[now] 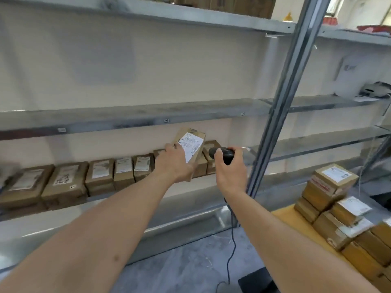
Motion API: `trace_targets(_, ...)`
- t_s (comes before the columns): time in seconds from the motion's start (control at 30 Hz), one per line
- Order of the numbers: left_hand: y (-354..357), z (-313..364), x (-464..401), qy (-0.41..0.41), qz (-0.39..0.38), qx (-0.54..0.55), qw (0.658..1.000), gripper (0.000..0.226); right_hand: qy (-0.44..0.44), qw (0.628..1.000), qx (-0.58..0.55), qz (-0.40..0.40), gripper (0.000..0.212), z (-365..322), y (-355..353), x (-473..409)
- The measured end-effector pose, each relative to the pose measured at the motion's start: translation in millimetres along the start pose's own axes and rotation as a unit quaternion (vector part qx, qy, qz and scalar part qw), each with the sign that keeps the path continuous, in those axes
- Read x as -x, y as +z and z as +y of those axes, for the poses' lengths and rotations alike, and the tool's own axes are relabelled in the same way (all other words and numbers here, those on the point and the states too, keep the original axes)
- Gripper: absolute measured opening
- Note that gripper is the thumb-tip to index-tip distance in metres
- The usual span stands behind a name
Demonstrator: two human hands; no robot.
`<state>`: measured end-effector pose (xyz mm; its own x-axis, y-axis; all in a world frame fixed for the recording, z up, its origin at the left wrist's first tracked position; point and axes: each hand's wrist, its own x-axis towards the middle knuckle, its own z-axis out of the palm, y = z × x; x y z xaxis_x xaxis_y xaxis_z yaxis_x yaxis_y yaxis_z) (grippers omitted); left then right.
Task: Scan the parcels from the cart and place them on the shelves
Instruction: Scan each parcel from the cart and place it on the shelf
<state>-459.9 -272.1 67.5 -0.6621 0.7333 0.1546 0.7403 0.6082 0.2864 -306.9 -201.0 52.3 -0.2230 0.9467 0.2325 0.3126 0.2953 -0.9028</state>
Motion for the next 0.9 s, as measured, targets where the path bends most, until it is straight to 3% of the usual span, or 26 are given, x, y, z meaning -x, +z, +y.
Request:
trace_targets(0.47, -22, -164, 38, -0.19, 0.002, -0.034, 0.981, 0.086, -0.061, 0.975, -0.038, -0.21, 0.038, -36, 157, 46)
trace_targets(0.7, -45, -278, 45, -0.224, 0.019, -0.052, 0.973, 0.077, -0.078, 0.963, -0.031, -0.258, 0.036, -75, 257, 93)
trace_targets(0.9, -59, -393, 37, -0.225, 0.004, -0.051, 0.973, 0.085, -0.074, 0.964, -0.036, -0.253, 0.037, -109, 353, 141)
